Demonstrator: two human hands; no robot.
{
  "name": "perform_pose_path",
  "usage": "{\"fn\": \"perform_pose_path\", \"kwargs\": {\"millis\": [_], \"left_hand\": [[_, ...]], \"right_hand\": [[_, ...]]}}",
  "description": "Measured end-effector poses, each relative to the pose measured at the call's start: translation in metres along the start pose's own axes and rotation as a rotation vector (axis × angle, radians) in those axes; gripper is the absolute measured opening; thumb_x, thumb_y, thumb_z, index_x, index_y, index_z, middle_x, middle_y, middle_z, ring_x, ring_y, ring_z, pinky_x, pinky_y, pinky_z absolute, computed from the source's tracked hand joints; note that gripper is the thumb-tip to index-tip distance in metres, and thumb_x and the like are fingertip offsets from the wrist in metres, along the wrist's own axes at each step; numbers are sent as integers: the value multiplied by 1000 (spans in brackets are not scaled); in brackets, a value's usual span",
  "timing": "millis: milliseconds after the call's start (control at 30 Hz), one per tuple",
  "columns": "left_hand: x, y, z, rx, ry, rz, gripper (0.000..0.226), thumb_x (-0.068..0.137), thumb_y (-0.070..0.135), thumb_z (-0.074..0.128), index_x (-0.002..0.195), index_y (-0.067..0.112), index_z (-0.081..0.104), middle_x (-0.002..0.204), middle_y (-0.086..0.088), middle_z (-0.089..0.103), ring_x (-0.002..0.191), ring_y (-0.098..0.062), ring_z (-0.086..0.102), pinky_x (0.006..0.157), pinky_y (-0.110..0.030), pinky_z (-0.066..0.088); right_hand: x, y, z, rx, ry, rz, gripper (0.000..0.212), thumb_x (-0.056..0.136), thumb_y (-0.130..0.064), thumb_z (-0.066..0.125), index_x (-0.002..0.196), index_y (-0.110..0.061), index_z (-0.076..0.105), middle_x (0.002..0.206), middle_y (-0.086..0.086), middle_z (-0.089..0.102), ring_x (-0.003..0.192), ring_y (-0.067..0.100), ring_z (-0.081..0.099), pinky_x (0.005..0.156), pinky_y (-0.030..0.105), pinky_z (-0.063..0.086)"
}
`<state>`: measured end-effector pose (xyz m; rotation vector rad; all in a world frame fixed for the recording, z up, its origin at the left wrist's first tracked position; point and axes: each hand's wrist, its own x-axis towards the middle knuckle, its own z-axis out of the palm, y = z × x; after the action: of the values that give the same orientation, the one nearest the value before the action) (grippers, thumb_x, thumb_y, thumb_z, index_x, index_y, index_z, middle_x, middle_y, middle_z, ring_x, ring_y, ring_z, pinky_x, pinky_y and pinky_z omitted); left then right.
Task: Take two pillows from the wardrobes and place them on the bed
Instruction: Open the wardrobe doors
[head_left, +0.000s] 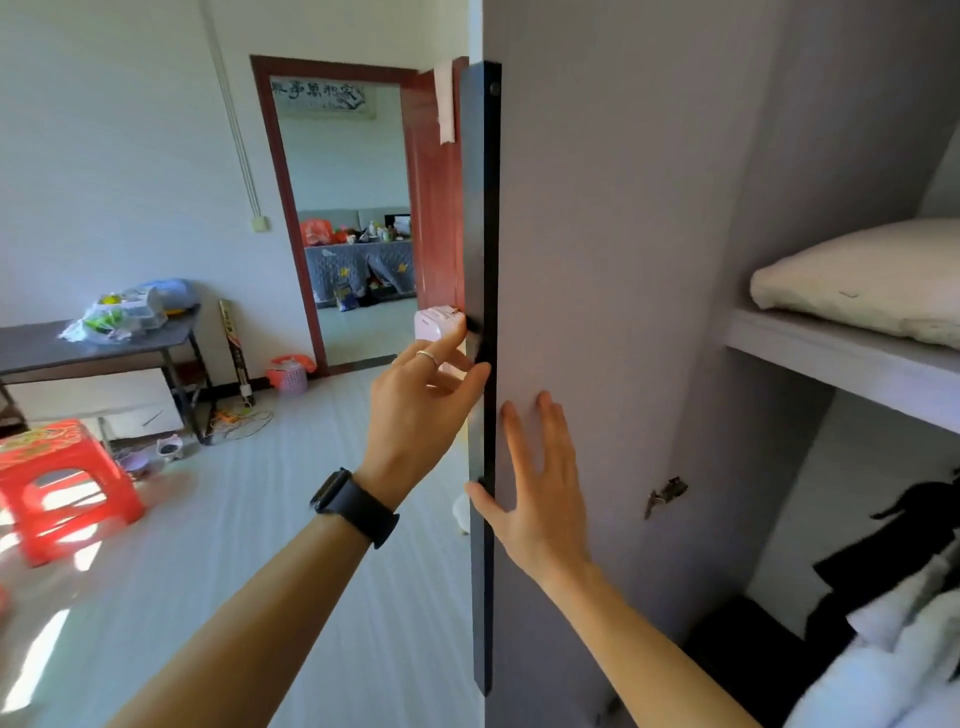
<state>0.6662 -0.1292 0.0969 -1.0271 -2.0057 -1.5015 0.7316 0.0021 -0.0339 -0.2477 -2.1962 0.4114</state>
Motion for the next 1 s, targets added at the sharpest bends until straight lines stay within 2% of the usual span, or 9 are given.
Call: {"fn": "perform_pose_path", "kwargs": {"millis": [133,267,367,500,600,700,867,933,1000], "left_hand": [[21,-26,-2,-45,-13,-40,42,91,24,72,132,28,62,114,10,63,92,3,66,80,-11,52],[29,-37,3,-84,-23,-83,46,95,22,66,130,46,48,108,28,59,91,17,62,76,-4,48],[28,-39,3,-65,-41,-86,52,97,21,64,130,54,41,111,33,55,96,19,59,80,-5,48],[7,-38,3,-58,-17,-14,54,97,7,61,139,39,49,123,16,56,108,7,60,87,-12,51],[-29,-37,16,-51,-27,43,49,95,5,61,136,31,59,126,15,57,109,-2,61,90,-14,50],[-66,-34,44,-66,-265,24,43,95,16,59,132,38,62,119,21,63,110,1,61,91,-9,45],[-107,-13,123,-104,-685,11,42,95,24,56,134,41,58,129,21,61,119,3,55,92,3,31],[-119,4,160,-163,-828,28,43,95,29,56,136,41,56,135,18,59,123,1,53,95,0,32],[-128,32,196,-237,-972,87,44,95,35,56,139,40,53,141,15,56,129,-1,49,103,-10,36]], "right_hand": [[19,-14,29,-12,2,47,101,87,-51,72,161,-34,5,169,9,1,156,32,3,113,56,39],[31,-18,41,-23,-5,70,101,86,-49,72,161,-34,5,169,9,1,155,34,5,108,62,41],[33,-18,38,-18,-24,72,101,87,-51,71,160,-37,4,170,7,1,156,32,3,110,61,41],[12,-5,11,81,-54,33,81,96,-46,60,159,-42,10,170,-7,-2,156,17,1,116,56,35],[-26,19,-29,70,-7,46,67,97,-41,55,157,-40,26,169,-8,9,155,16,9,113,53,39],[-72,49,-76,-28,81,89,57,93,-32,60,149,-27,47,165,-3,25,152,22,25,110,53,43],[-135,79,-161,-288,148,254,50,94,-31,56,143,-19,56,163,1,31,151,23,28,107,54,46],[-147,83,-194,-381,173,291,49,95,-34,51,141,-17,58,161,5,34,150,25,30,110,53,43],[-158,87,-229,-517,225,341,48,95,-35,50,137,-17,61,159,7,38,148,28,33,112,51,41]]}}
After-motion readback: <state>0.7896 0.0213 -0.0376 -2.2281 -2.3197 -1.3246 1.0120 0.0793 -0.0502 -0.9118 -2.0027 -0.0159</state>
